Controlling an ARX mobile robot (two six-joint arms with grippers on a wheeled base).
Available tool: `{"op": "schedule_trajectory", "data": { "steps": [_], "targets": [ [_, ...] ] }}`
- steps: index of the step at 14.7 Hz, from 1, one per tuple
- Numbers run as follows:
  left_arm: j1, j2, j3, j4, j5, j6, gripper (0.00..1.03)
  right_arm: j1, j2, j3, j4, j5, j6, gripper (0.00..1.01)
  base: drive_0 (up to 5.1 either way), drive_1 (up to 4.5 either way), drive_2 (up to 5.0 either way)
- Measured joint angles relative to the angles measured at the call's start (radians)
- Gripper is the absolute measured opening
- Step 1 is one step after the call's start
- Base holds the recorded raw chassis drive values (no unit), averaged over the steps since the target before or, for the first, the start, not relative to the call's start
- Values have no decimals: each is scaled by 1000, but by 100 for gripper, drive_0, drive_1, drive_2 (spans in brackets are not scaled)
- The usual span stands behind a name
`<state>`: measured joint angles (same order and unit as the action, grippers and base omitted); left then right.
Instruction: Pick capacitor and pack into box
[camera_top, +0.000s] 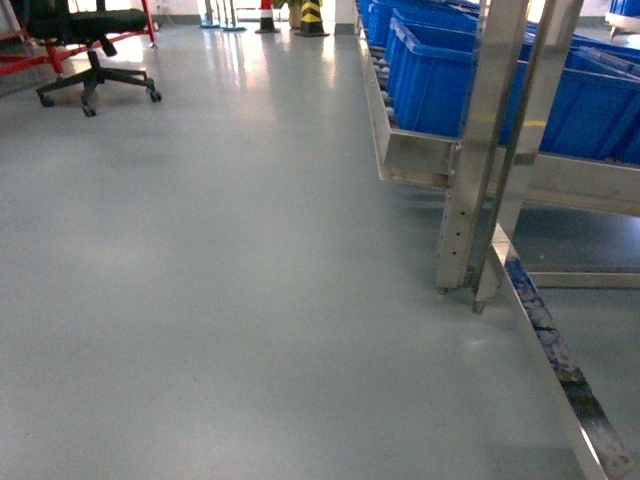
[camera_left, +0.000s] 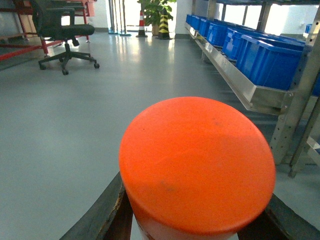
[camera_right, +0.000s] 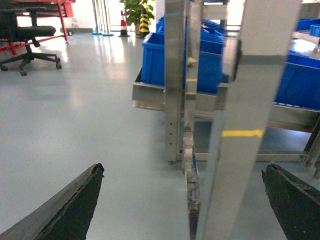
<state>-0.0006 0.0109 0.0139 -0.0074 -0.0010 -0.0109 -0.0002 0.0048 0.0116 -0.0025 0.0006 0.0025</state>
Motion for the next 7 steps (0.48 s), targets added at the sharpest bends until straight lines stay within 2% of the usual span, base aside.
{"op": "schedule_trajectory", "data": {
  "steps": [7],
  "targets": [
    [0, 0, 0, 2, 0, 0, 45, 0, 0, 0, 2, -1, 0, 98, -505, 240, 240]
  ]
}}
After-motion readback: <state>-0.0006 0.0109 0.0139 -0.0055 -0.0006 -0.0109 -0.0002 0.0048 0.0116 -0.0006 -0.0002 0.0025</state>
